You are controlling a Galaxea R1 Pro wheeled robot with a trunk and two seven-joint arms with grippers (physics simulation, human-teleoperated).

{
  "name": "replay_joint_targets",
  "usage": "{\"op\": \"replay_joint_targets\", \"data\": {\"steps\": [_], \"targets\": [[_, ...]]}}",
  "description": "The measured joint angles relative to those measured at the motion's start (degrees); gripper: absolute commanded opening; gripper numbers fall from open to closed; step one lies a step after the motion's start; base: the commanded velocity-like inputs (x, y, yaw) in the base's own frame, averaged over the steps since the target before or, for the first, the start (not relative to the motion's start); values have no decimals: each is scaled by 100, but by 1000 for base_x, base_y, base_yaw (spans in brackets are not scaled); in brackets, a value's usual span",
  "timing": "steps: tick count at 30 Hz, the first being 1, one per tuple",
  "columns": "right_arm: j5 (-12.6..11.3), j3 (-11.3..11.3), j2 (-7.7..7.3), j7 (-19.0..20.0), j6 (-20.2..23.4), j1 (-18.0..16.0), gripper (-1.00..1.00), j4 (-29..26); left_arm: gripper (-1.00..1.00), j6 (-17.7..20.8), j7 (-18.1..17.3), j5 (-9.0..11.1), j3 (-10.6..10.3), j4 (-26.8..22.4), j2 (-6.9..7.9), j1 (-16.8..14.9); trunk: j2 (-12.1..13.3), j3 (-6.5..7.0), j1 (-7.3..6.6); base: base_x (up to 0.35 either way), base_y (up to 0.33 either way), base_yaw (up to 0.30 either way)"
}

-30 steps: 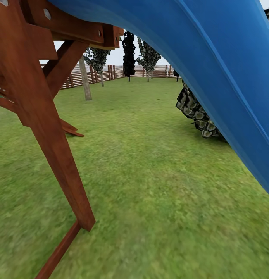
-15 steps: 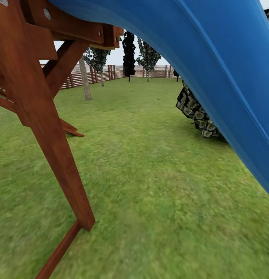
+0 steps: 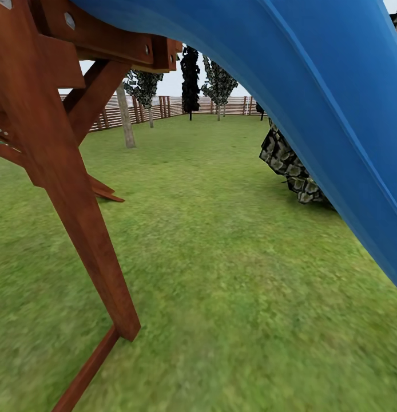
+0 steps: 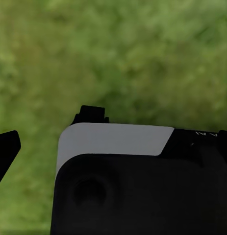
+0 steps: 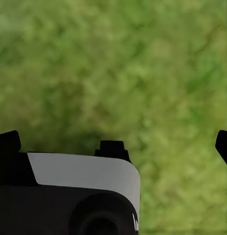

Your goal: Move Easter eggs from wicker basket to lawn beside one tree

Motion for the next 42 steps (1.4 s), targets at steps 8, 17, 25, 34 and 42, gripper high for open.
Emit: {"op": "replay_joint_targets", "data": {"steps": [8,17,25,34,42], "targets": [[-6,6,0,0,0,-5,100,4,100,0,3,8,0,0,0,0,0,0,0,0,0,0],[-7,6,0,0,0,-2,100,4,100,0,3,9,0,0,0,0,0,0,0,0,0,0],[-7,6,0,0,0,-2,100,5,100,0,7,9,0,3,0,0,0,0,0,0,0,0],[-7,6,0,0,0,-5,100,6,100,0,4,9,0,8,0,0,0,0,0,0,0,0],[-7,6,0,0,0,-1,100,13,100,0,1,9,0,9,0,0,0,0,0,0,0,0]]}}
